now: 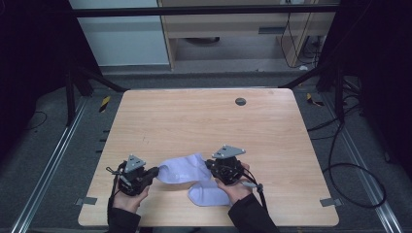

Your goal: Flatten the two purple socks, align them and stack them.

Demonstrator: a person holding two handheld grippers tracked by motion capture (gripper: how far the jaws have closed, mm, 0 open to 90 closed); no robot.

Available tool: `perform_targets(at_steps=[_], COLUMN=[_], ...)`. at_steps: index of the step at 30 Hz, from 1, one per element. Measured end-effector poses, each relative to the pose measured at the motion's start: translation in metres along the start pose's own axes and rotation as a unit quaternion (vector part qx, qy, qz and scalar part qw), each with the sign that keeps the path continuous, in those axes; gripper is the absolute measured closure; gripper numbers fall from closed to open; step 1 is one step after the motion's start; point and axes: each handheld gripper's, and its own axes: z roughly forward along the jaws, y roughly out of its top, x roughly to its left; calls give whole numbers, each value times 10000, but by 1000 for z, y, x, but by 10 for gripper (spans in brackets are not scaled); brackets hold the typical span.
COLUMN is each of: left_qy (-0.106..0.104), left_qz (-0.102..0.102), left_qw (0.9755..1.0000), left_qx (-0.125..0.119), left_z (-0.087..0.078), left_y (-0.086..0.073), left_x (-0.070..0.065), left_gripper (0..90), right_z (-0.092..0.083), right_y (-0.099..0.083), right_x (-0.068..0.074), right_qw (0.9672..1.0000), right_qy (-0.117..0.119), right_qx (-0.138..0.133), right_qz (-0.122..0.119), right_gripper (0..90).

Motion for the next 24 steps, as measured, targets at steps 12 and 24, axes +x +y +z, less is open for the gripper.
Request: perform_targets(at_steps=[12, 24], left_qy=[-229, -489], left_qz=[208, 445], left_qw=[9995, 9978], left_qx=[27, 82], left_z=[4, 11], left_y=[4, 6], left_x=[-26, -52], left_gripper=[860, 859], right_z=[-33, -58], right_y=[-16, -35], right_x=[-10, -16], right_qw=[9999, 9999], right_qy=[-7, -46], right_qx=[-75, -50], right_qz=[79, 77], right_gripper=[869, 869])
